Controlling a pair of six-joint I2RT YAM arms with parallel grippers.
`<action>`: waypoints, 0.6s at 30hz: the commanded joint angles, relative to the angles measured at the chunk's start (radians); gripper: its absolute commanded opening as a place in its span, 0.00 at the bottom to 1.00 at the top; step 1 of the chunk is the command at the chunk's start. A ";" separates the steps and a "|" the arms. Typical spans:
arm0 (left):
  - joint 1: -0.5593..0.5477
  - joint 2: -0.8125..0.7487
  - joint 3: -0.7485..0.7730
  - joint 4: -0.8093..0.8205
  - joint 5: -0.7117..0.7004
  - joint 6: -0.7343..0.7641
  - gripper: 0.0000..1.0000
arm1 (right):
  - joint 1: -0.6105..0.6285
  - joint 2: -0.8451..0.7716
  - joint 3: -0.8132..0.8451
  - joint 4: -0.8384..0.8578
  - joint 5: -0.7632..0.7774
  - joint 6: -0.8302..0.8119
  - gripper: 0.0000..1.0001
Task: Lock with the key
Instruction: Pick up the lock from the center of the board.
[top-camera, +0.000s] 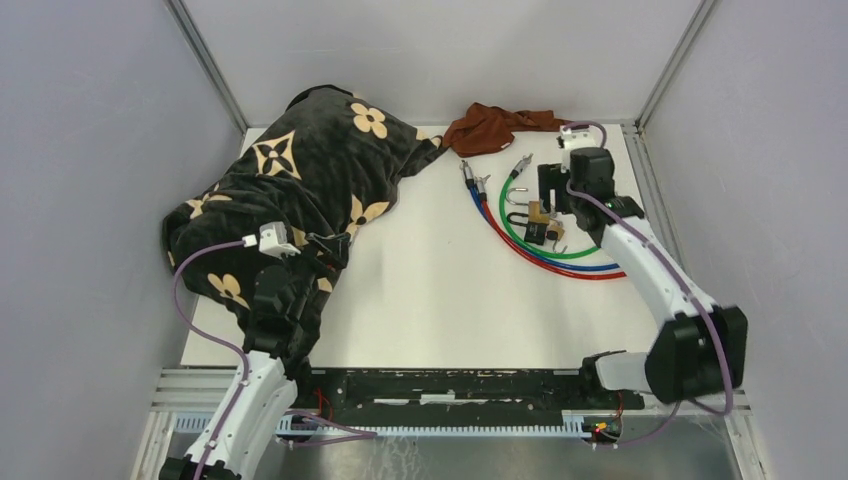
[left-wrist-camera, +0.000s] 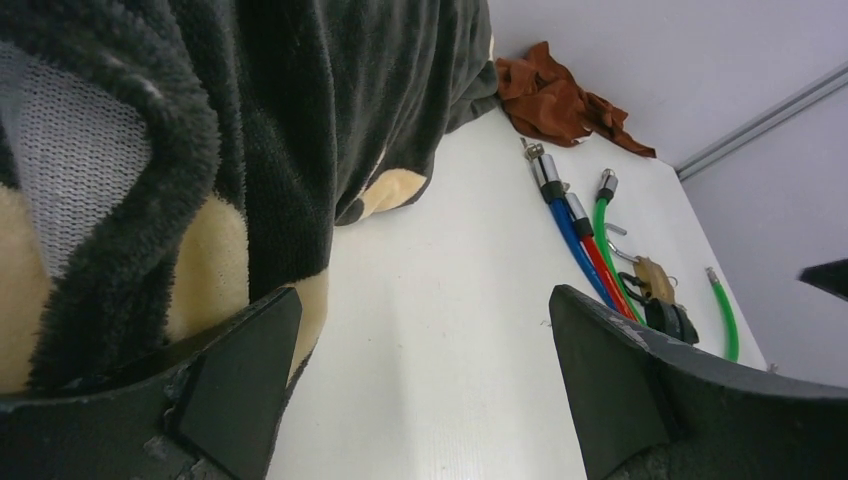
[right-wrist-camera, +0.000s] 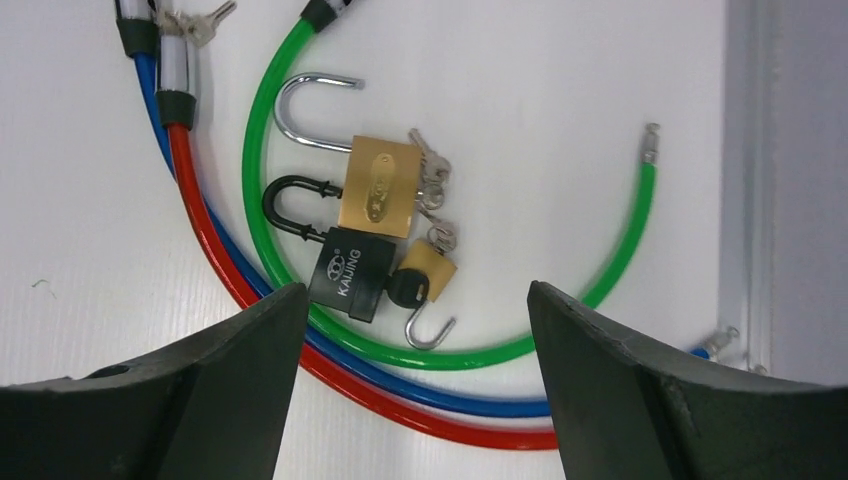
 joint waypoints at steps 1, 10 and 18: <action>0.000 -0.026 -0.021 0.076 -0.012 -0.051 1.00 | -0.009 0.231 0.176 -0.108 -0.189 -0.117 0.86; 0.000 -0.045 -0.036 0.092 -0.008 -0.043 1.00 | -0.005 0.458 0.278 -0.199 -0.399 -0.445 0.89; -0.001 -0.041 -0.039 0.098 0.036 -0.045 1.00 | -0.038 0.565 0.295 -0.222 -0.530 -0.705 0.87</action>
